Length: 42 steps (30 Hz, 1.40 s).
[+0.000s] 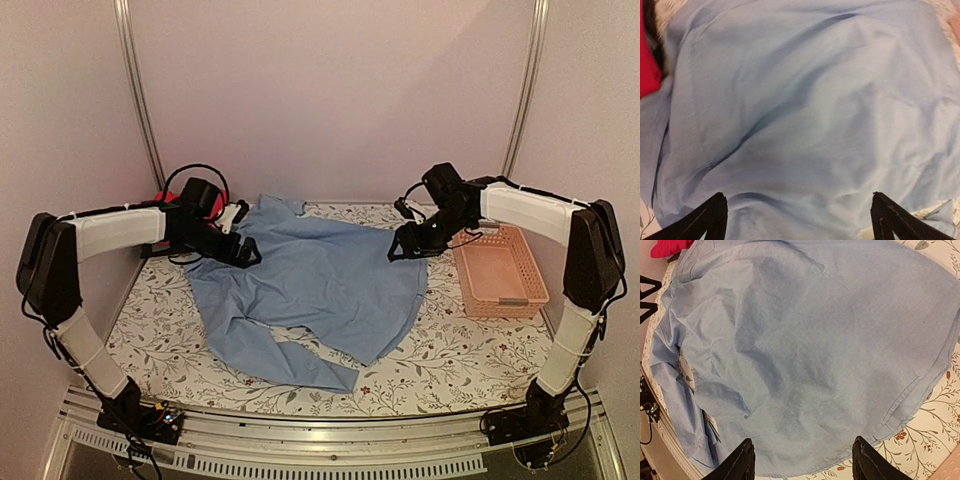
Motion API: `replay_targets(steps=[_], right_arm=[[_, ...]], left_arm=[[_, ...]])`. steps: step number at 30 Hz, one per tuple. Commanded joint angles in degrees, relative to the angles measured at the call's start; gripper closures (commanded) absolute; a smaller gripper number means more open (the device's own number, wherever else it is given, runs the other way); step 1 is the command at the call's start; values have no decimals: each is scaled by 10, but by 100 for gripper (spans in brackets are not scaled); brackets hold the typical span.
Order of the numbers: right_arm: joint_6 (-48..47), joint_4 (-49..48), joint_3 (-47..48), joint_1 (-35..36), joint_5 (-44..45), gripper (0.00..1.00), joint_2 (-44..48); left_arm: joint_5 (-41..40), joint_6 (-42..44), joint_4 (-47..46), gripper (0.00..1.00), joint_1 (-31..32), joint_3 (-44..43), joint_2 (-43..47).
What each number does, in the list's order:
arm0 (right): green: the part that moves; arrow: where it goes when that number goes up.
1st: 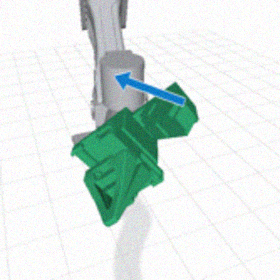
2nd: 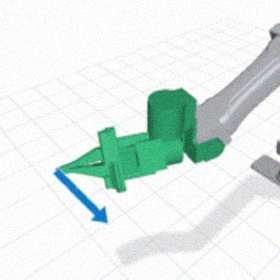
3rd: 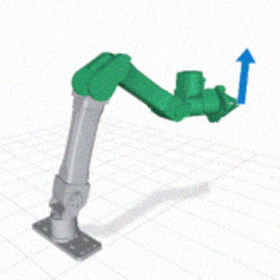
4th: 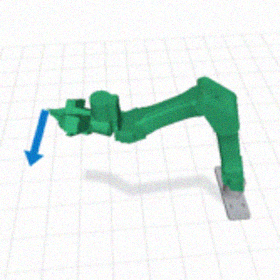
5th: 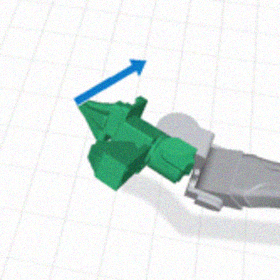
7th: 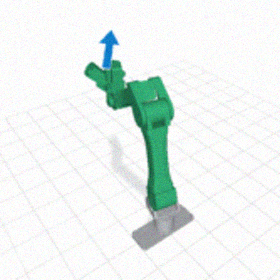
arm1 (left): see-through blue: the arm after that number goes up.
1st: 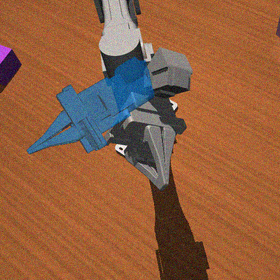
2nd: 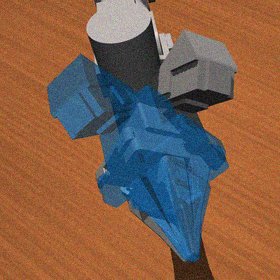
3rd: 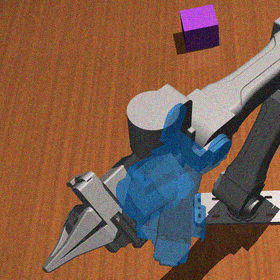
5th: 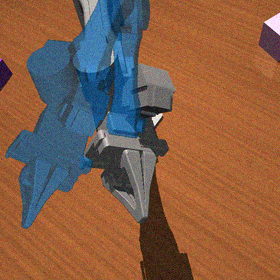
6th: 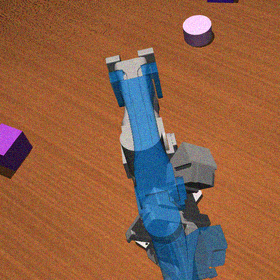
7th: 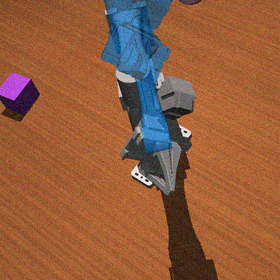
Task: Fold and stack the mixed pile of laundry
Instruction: Move the crumpled shirt to the center of the board, then flatten out the crumpled shirt at the center of the board.
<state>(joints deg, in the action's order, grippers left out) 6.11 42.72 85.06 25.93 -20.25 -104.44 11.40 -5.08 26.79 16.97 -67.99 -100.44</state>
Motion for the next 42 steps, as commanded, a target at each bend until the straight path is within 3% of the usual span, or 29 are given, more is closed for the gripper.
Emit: replay_targets(steps=[1, 6, 10, 13, 17, 23, 29, 31, 32, 37, 42], right_arm=[[-29, -13, -20, 59, -59, 36, 15], [-16, -38, -60, 100, -97, 36, -2], [24, -73, -72, 119, -111, 38, -30], [38, -88, -86, 130, -114, 38, -55], [48, -104, -127, 131, -106, 39, -89], [36, -98, -219, 96, -65, 41, -107], [12, -55, -249, 3, 17, 41, -53], [-2, -30, -220, -1, 42, 41, -28], [-11, -27, -207, 1, 33, 41, -15], [-32, -29, -173, 59, 1, 41, 92], [-54, -11, -199, 119, 30, 42, 112]], left_arm=[[83, 49, -39, 0, 156, 61, 150], [103, 12, -108, 0, 255, 170, 224], [58, -20, -111, 0, 302, 199, 193], [26, -44, -91, 0, 310, 206, 141], [14, -90, -51, 12, 306, 210, 97], [-25, -163, 1, 17, 309, 255, 172], [-2, -253, 87, 16, 266, 209, 186], [-13, -287, 79, 8, 253, 213, 247], [-21, -309, 71, 1, 240, 218, 288], [-18, -423, 30, 0, 130, 257, 478], [40, -454, 27, 0, 39, 286, 503]])
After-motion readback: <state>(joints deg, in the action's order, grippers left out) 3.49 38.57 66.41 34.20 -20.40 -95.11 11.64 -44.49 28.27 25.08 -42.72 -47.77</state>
